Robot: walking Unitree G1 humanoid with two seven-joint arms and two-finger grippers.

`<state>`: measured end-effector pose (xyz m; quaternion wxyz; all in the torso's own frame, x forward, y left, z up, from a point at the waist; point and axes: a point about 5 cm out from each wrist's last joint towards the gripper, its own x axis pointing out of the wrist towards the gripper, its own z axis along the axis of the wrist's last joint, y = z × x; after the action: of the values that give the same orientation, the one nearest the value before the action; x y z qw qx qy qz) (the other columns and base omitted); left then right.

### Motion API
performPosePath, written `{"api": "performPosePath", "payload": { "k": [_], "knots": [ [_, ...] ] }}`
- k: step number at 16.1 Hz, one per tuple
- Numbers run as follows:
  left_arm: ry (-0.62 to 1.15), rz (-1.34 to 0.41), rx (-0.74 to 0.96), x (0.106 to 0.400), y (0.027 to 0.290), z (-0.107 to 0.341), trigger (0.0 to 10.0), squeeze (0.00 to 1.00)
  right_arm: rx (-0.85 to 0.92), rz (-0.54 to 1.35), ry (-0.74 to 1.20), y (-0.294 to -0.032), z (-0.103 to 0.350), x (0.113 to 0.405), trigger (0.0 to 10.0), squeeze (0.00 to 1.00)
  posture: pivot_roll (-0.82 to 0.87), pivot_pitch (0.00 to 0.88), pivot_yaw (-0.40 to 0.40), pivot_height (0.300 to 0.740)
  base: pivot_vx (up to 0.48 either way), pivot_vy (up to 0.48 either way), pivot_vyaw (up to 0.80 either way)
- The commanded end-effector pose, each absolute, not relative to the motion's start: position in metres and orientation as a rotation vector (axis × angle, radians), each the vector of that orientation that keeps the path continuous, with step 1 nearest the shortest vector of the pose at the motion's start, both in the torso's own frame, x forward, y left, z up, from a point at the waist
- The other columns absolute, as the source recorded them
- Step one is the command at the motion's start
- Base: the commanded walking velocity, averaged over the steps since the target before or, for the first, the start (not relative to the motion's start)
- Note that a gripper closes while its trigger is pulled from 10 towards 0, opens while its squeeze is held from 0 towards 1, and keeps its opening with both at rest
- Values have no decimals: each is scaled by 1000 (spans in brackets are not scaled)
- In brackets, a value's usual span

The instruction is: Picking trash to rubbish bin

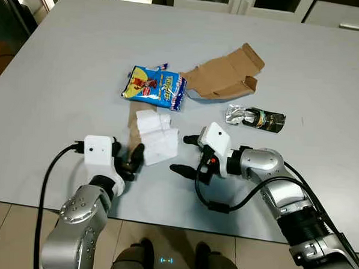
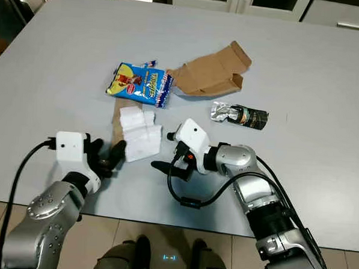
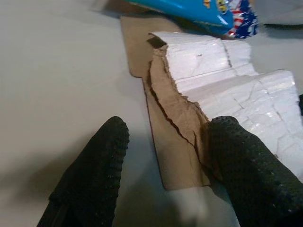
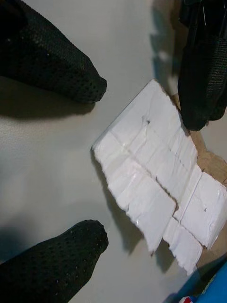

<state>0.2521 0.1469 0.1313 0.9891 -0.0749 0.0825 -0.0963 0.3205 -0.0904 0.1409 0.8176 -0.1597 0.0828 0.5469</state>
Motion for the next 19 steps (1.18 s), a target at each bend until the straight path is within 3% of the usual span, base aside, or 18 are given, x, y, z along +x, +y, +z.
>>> {"api": "performPosePath", "payload": {
  "k": [1, 8, 11, 19],
  "knots": [
    [290, -246, -186, 247, 140, 105, 10000, 0, -346, 1171, 202, -92, 136, 317, 10000, 0, -19, 239, 8, 740, 0, 0, 0],
    [269, -444, -231, 254, 118, 97, 10000, 0, -337, 1166, 205, -94, 136, 316, 10000, 0, -31, 243, 9, 740, 0, 0, 0],
    [246, -518, -232, 260, 101, 97, 10000, 0, -271, 1205, 194, -84, 139, 312, 10000, 0, -34, 242, 7, 740, 0, 0, 0],
    [227, -560, -280, 267, 89, 97, 10000, 0, -209, 1267, 198, -68, 138, 298, 10000, 0, -44, 245, 7, 740, 0, 0, 0]
  ]
}}
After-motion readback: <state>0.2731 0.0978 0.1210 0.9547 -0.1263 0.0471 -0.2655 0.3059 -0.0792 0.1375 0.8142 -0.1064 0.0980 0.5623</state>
